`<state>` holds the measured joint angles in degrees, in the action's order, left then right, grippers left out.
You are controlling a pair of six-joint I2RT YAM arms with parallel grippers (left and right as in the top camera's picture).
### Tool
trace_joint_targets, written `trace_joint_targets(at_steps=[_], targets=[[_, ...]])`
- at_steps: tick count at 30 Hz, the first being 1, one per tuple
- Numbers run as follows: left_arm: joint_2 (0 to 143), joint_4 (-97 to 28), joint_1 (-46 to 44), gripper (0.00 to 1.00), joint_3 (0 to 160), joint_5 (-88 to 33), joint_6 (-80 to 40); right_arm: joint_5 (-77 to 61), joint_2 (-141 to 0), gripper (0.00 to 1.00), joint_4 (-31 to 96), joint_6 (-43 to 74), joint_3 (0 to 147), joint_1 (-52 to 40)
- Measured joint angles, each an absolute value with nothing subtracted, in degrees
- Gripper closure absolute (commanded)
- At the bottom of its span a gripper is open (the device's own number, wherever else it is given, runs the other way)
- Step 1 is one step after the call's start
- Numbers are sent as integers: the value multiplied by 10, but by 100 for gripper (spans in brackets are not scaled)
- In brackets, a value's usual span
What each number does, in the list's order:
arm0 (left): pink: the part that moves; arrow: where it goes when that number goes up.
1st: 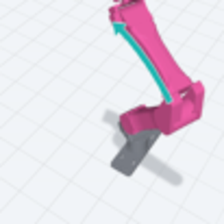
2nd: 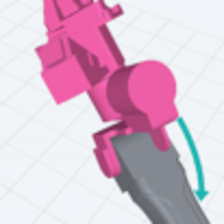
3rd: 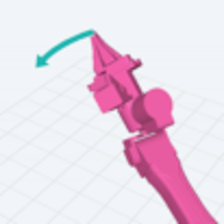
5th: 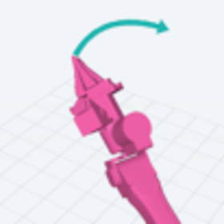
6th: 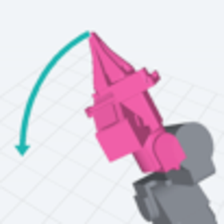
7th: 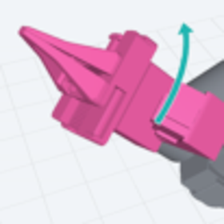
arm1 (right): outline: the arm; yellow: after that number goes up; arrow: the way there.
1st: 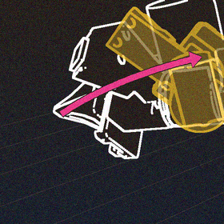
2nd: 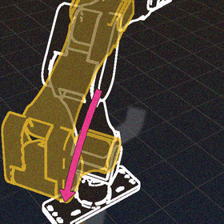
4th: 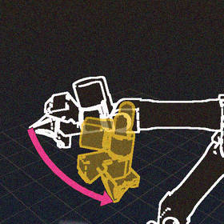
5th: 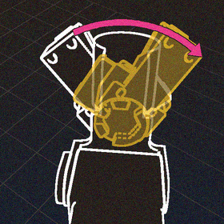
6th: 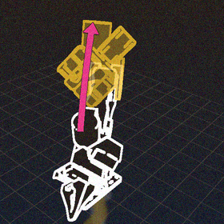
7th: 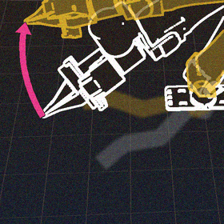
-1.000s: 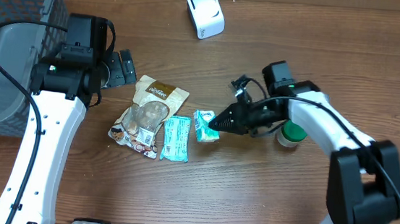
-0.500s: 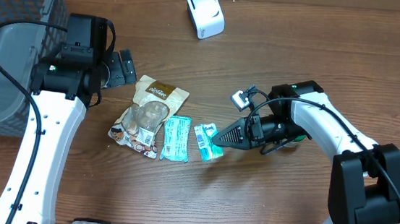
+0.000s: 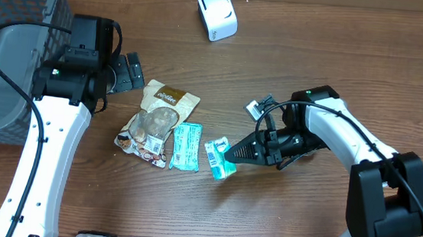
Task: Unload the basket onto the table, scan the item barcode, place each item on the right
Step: 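Pull the Kleenex pack rightward, holding it upright in the right gripper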
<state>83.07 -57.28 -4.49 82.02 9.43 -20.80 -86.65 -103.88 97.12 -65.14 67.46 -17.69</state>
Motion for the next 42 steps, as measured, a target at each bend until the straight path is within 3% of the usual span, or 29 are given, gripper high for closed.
trace_joint_targets(at_steps=[12, 25, 42], targets=[[831, -573, -45, 0, 820, 94, -208, -867, -1026, 96, 971, -638, 675, -178], [831, -573, -45, 0, 820, 94, -208, -871, -865, 96, 971, -597, 675, -146], [831, -573, -45, 0, 820, 95, -208, -868, -854, 96, 971, -569, 675, -146]])
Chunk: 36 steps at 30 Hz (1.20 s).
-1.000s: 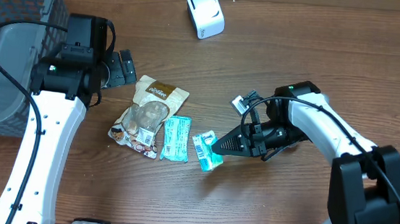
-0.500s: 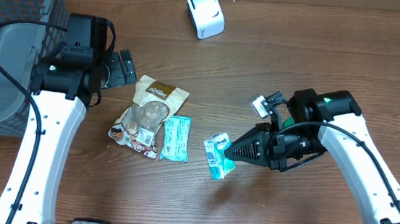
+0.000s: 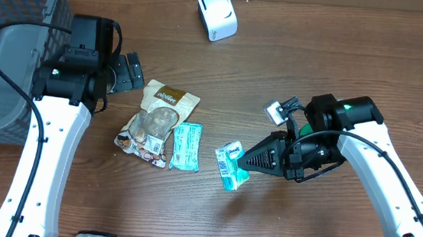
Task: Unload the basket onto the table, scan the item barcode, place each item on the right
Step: 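Pull the Kleenex pack rightward, holding it upright in the right gripper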
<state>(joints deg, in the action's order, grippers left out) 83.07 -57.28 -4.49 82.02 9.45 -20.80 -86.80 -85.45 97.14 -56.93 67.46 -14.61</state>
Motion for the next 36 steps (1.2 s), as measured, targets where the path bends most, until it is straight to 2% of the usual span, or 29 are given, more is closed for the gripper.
trace_joint_targets(at_steps=[36], targets=[[831, -573, -45, 0, 820, 94, -208, -868, -854, 96, 965, -540, 675, -146]])
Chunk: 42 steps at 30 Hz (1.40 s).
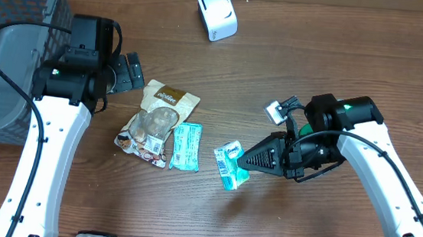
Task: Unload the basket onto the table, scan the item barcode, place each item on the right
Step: 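Pull the Kleenex pack rightward, holding it upright in the right gripper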
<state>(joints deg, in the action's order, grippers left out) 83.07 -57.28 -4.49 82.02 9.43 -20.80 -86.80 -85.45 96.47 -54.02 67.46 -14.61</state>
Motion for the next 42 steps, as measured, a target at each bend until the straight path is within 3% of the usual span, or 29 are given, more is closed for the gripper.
trace_joint_targets(at_steps=[31, 37, 42], targets=[[831, -573, -45, 0, 820, 94, -208, -777, -854, 96, 932, -538, 675, -146], [831, -573, -45, 0, 820, 94, -208, -758, -854, 96, 835, -483, 656, -146], [831, -573, -45, 0, 820, 95, -208, -723, -856, 96, 689, -353, 607, -146]])
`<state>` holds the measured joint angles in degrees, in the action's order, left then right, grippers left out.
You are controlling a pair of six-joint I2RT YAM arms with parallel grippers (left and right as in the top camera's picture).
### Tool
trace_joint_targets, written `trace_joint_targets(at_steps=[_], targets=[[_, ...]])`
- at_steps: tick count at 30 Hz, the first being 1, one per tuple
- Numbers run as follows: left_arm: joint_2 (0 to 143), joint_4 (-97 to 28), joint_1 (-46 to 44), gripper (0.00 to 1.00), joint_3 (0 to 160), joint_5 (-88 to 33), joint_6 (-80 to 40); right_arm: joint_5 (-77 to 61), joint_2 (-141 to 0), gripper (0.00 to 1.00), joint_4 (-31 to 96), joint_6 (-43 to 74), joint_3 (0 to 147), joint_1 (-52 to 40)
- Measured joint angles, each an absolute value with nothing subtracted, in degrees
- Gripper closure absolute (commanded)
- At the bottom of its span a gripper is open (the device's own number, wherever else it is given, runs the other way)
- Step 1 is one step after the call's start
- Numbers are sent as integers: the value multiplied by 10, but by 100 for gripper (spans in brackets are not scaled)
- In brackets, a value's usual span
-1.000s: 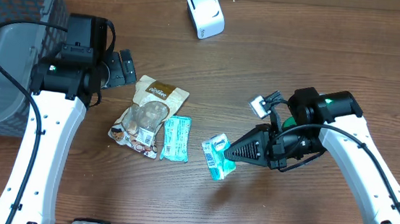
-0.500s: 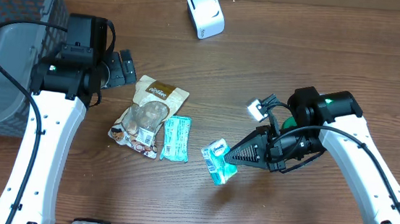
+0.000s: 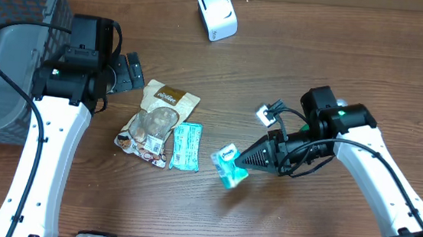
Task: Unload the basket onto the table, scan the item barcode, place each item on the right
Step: 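Pull the Kleenex pack rightward, holding it upright in the right gripper, then carry the Kleenex pack up to the white scanner with the right gripper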
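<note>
A small teal packet (image 3: 228, 166) lies or hangs just above the table at centre, with my right gripper (image 3: 242, 163) shut on its right edge. The white barcode scanner (image 3: 217, 13) stands at the back centre, far from the packet. My left gripper (image 3: 132, 72) sits at the upper left beside the basket, its fingers apart and nothing between them. Whether the packet touches the wood cannot be told.
A brown snack pouch (image 3: 155, 121) and a second teal packet (image 3: 186, 146) lie left of centre. A dark mesh basket (image 3: 10, 47) fills the upper left corner. Bare wood stretches between the held packet and the scanner.
My right gripper has shifted slightly left and up with the teal packet, and the packet has turned a little. The left arm has not moved.
First my right gripper was at the teal packet beside the other teal packet. Then it held the packet a little further right and nearer the front edge, staying there at the following moment. Now it has edged back left with the packet.
</note>
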<state>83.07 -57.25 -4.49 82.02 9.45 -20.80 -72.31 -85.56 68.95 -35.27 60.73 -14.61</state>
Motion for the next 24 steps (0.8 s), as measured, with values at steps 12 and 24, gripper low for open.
trace_joint_targets(at_steps=[12, 24], targets=[[831, -573, -45, 1, 820, 94, -208, -447, -856, 96, 497, -37, 539, -147], [831, -573, -45, 0, 820, 94, -208, -190, -856, 97, 449, 148, 555, -219]])
